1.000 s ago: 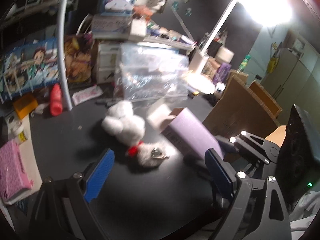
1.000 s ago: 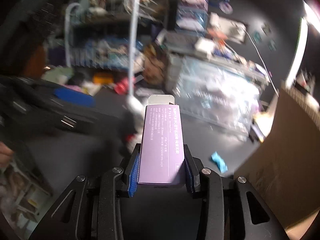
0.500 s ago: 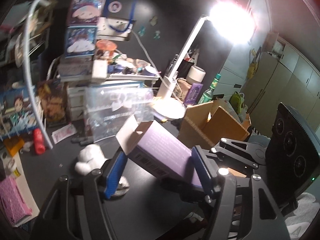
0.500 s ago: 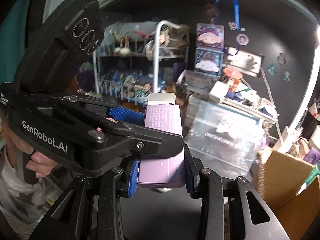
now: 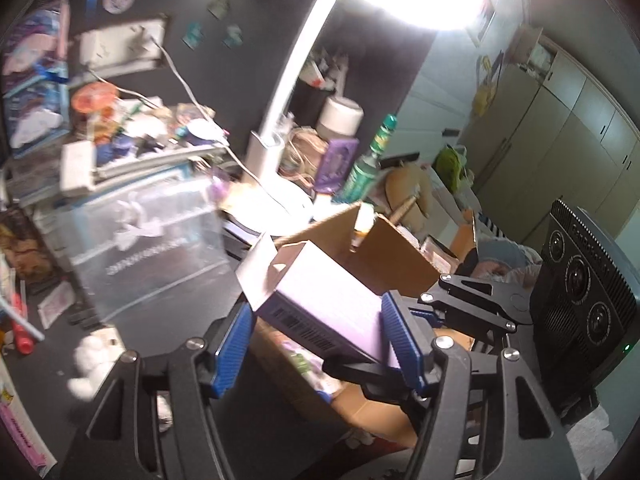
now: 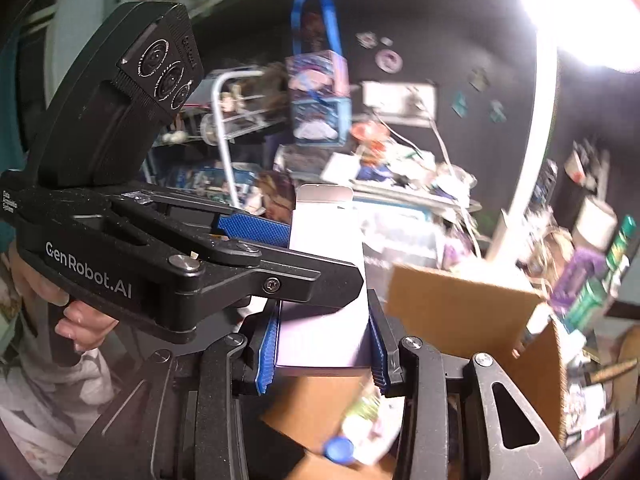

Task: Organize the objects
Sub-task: 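Carry the lavender box into the cardboard box and open the right gripper, then withdraw the right gripper from the box toward the white plush keychain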

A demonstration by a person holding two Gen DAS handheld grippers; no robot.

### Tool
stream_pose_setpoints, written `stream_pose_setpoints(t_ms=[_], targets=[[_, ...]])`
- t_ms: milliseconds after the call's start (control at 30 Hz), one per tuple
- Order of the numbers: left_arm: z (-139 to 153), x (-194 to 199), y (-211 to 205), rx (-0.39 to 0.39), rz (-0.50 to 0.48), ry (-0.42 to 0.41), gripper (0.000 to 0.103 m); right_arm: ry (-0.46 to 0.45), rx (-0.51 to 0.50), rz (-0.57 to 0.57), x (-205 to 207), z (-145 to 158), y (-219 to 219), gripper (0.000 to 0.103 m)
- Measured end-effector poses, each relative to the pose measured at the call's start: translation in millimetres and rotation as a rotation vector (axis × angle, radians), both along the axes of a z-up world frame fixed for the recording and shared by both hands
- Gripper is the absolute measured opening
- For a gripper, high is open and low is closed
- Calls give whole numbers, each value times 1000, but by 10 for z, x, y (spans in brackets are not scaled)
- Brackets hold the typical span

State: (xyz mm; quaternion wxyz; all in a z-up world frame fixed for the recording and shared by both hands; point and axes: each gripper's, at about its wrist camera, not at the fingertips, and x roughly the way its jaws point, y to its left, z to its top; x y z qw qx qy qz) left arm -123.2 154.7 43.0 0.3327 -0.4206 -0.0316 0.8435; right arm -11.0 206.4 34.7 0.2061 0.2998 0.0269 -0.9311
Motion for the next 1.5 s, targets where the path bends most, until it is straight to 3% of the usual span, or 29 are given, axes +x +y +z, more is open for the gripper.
stream_pose_setpoints(t_ms=[167,433,500,567,733,1033,1233,1500], targets=[[-143,-167,415,-46,-30,-85,62,-97,-26,-29,-68,-121,416,33],[-272,-190,703,-155,-53,-105,62,-195,-5,-34,-121,-314,702,34],[-277,-150,712,-185,-59,-96,68,-198,9,-51,-110,-341,712,38],[-253,-102,712,-204,-69,-71,84,-174,32,-57,-51,-365,687,47],[-177,-57,624,-222,-63,-45,87,-114,92,-67,92,-390,561,53],[67,161,102,-192,12,36,87,-66,39,-31,124,-246,359,53],[174,441,-605,-207,169,123,90,-24,-8,102,171,-120,-193,53],[-191,703,-1348,-207,311,155,90,-88,-39,265,150,-363,-1006,53]])
